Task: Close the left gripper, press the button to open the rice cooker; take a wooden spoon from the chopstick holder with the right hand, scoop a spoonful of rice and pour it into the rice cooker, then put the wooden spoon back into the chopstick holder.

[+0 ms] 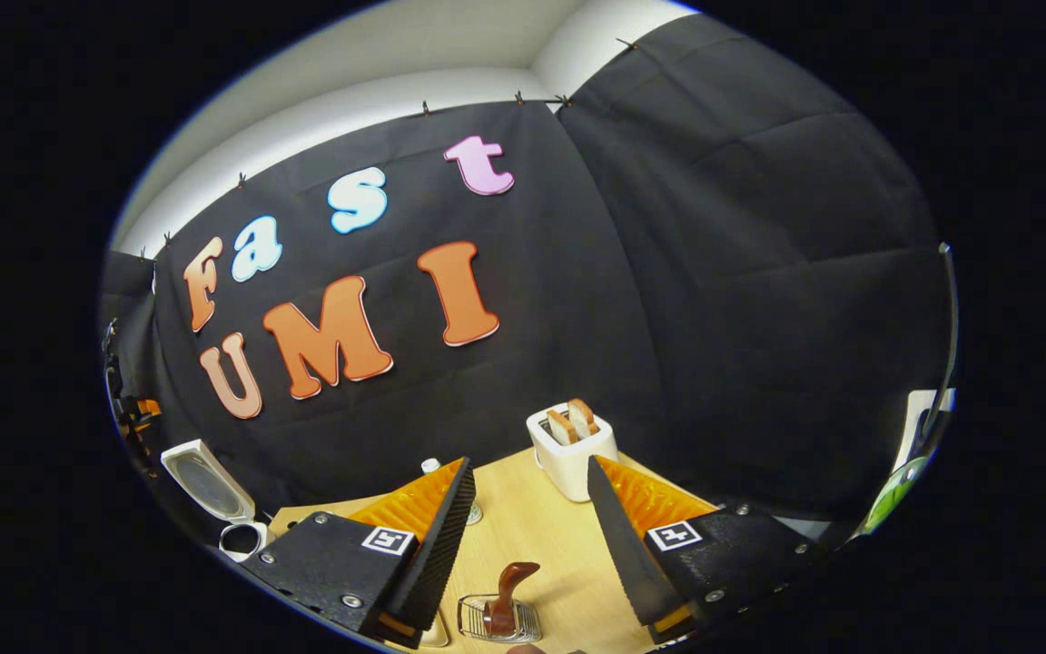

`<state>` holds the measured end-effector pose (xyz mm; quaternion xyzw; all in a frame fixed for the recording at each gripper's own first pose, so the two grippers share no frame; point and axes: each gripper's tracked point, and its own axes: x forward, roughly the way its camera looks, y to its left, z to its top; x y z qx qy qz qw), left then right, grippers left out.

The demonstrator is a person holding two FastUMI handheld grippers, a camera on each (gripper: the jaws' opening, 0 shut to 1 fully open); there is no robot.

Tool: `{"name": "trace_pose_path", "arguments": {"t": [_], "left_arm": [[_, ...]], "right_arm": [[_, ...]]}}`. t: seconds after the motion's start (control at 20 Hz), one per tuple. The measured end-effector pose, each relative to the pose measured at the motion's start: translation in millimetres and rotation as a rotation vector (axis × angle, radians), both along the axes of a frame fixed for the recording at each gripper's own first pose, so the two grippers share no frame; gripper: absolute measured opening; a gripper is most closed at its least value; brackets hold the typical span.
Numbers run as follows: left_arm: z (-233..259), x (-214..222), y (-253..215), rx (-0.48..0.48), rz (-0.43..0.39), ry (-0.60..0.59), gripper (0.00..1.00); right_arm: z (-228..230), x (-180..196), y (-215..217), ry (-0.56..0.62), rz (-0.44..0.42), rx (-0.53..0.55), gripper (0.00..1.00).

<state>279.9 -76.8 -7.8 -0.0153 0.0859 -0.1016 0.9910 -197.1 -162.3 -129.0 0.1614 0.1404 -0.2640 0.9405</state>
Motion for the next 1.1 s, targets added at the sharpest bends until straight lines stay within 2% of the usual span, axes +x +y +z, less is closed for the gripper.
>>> {"name": "trace_pose_path", "arguments": {"t": [0.2,0.3,0.4,0.55,0.75,1.0,1.1], "left_arm": [[-40.1,54.5,3.2,0.010,0.032,0.150,0.97],[-56.3,70.1,6.3,0.027,0.044,0.205,0.97],[-71.4,76.5,1.3,0.058,0.024,0.253,0.98],[-86.1,75.7,5.5,0.099,0.032,0.307,0.98],[-97.7,66.9,14.8,0.152,0.053,0.363,0.98],[-100.8,26.6,22.1,0.192,0.042,0.393,0.99],[-117.3,3.1,18.7,0.189,0.007,0.445,0.98]], "right_arm": [[38.3,-13.5,-17.1,-0.014,-0.037,-0.128,0.80],[48.8,-20.1,-21.0,-0.022,-0.055,-0.144,0.80],[48.3,-22.7,-22.1,-0.031,-0.066,-0.146,0.80],[31.1,-19.7,-24.4,-0.003,-0.077,-0.124,0.79],[25.1,-8.2,-24.1,-0.005,-0.045,-0.119,0.80],[0.6,3.6,-21.5,0.014,-0.009,-0.072,0.80],[-5.6,8.7,-20.3,0.023,0.011,-0.069,0.80]]}}
